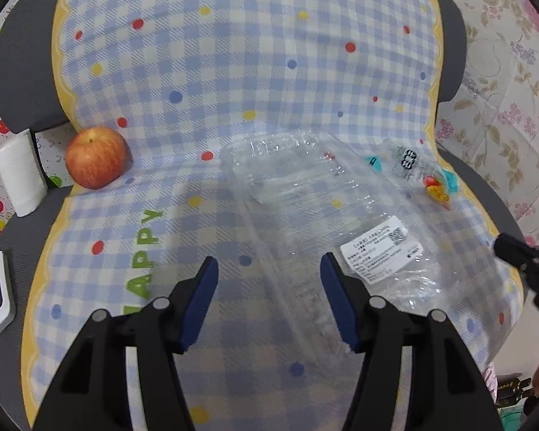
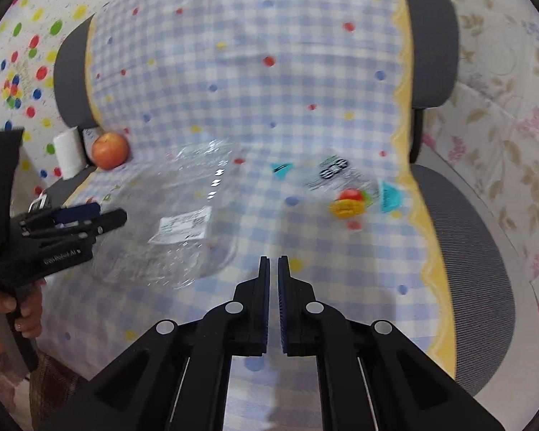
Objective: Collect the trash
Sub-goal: 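Close the left tool on the clear plastic tray edge and lift it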
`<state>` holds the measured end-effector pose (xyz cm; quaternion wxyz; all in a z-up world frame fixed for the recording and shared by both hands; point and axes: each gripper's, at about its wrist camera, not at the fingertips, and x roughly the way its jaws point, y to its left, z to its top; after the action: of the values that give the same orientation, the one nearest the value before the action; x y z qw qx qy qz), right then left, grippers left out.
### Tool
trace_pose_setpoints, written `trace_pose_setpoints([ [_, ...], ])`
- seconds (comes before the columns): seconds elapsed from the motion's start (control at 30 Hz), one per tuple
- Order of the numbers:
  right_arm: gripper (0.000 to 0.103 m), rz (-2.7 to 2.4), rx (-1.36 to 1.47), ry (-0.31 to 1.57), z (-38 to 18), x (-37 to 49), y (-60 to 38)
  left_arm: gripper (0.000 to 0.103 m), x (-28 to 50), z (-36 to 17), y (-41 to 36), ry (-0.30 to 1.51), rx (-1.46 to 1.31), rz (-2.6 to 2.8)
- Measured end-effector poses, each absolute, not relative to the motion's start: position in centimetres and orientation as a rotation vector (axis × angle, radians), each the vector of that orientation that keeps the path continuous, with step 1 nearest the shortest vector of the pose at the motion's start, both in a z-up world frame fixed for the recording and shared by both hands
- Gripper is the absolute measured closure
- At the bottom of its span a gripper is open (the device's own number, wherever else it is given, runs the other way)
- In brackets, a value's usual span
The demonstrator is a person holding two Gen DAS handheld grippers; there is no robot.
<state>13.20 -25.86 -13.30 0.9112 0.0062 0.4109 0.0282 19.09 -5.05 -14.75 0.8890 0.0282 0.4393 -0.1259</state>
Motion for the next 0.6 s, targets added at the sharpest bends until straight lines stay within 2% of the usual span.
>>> trace_pose_setpoints([
  [0.1,0.088,0.009,0.049,0.842,-13.1,13.5,-28.2,0.051,20.2,-16.1,-5.4,0.943,0.055,-0.247],
  [0.17,0.086,-0.011,0.060,0.841,-13.3,13.7,-29.2,0.054,20.5,-16.3,-6.0,0.919,0.094,-0.232],
  [0.2,0.085,-0.021,0.067,0.843,-13.5,13.9,-29.8,0.059,20.6,-16.3,-6.2,0.912,0.104,-0.225],
  [0.23,0.085,-0.030,0.083,0.844,-13.7,14.1,-30.4,0.079,20.7,-16.2,-6.5,0.906,0.111,-0.228],
  [0.27,0.085,-0.034,0.090,0.844,-13.9,14.3,-30.7,0.089,20.8,-16.2,-6.6,0.902,0.116,-0.233],
  [0.33,0.085,-0.048,0.093,0.844,-14.3,14.5,-31.3,0.096,20.5,-15.6,-6.5,0.869,0.090,-0.254],
  [0.4,0.084,-0.061,0.095,0.842,-14.6,15.2,-32.2,0.098,20.0,-14.3,-6.3,0.814,0.088,-0.264],
  [0.47,0.072,-0.083,0.093,0.843,-14.9,16.0,-33.0,0.099,19.6,-12.9,-5.6,0.784,0.063,-0.270],
  [0.5,0.062,-0.092,0.094,0.844,-15.1,16.4,-33.4,0.099,19.5,-12.2,-5.2,0.771,0.053,-0.273],
  [0.6,0.059,-0.098,0.124,0.859,-15.9,18.5,-35.2,0.099,19.5,-10.6,-4.2,0.748,0.050,-0.262],
])
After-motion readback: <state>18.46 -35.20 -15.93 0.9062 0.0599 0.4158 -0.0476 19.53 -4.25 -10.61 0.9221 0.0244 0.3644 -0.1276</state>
